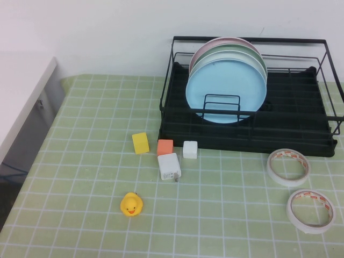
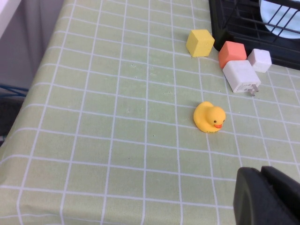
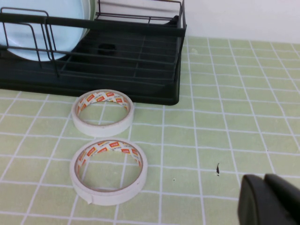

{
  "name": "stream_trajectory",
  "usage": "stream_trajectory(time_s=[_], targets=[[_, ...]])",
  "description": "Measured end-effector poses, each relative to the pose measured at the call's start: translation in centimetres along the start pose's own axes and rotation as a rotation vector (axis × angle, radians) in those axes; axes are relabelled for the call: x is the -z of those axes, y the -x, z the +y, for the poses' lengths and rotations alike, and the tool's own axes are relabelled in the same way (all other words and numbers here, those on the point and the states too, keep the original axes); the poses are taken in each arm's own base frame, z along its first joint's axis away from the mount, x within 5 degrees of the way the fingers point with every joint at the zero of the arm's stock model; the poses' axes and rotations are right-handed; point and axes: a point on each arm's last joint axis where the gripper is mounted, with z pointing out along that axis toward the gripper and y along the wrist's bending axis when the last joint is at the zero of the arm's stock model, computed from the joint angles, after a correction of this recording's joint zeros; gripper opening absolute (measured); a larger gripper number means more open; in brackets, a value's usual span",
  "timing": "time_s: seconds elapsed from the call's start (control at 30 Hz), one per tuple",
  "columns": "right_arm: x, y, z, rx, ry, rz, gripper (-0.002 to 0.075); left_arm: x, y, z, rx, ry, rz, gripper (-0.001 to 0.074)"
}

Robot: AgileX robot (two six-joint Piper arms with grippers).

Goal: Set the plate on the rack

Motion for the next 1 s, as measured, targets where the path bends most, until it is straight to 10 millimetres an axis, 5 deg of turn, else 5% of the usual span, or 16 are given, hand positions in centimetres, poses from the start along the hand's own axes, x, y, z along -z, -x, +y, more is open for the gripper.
stream_trajectory(time_s=[0.57,0.83,1.0], targets=[[0.0,0.0,0.0,0.0,0.0,0.002,0.0011,-0.3,-0.2,0.2,-0.001,0.005,-0.016,0.0],[0.0,0.0,0.0,0.001,-0.001,0.004,0.0011,-1.9,-3.7,2.7,-0.157,0.133,-0.207,0.0],[0.0,-0.1,0.0,0.001,-0.001,0.005,0.0011,-3.4,-5.4,3.4,-0.082,0.11,-0.273,0.0]])
